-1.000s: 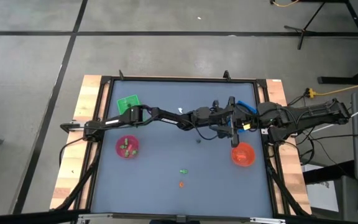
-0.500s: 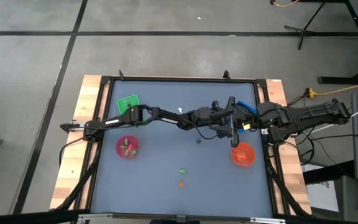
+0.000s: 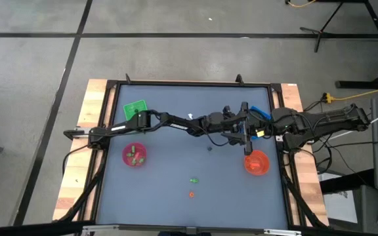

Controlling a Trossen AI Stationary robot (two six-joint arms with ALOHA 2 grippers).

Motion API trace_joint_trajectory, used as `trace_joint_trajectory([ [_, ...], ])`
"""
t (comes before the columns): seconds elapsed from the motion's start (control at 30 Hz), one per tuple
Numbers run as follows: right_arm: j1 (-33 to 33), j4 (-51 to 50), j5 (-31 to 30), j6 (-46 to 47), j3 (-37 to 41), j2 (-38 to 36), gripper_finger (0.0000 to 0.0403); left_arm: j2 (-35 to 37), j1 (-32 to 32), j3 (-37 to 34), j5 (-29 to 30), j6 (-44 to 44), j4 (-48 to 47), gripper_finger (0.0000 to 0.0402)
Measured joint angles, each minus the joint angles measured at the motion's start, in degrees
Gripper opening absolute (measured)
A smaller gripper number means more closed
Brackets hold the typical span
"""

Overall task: Sort Halloween decoration
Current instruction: Put the small white ghost toy into the blue basket, then put the small black skull toy into the green basket

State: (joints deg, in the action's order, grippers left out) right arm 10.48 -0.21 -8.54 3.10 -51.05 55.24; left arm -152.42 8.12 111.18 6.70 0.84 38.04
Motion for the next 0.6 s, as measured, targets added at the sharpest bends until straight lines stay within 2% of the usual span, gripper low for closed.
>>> trace_joint_trajectory([
  [0.13, 0.0, 0.0, 0.0, 0.0, 0.0, 0.0, 0.0214, 0.0, 0.0, 0.0, 0.0, 0.0, -1.0, 0.0138],
  [0.47, 0.0, -0.1, 0.5, 0.0, 0.0, 0.0, 0.0214, 1.7, 0.0, 0.0, 0.0, 0.0, -1.7, 0.0140],
  [0.6, 0.0, -0.5, 0.6, 0.0, 0.0, 0.0, 0.0214, 3.9, 0.0, 0.0, 0.3, -0.7, -4.7, 0.0140],
])
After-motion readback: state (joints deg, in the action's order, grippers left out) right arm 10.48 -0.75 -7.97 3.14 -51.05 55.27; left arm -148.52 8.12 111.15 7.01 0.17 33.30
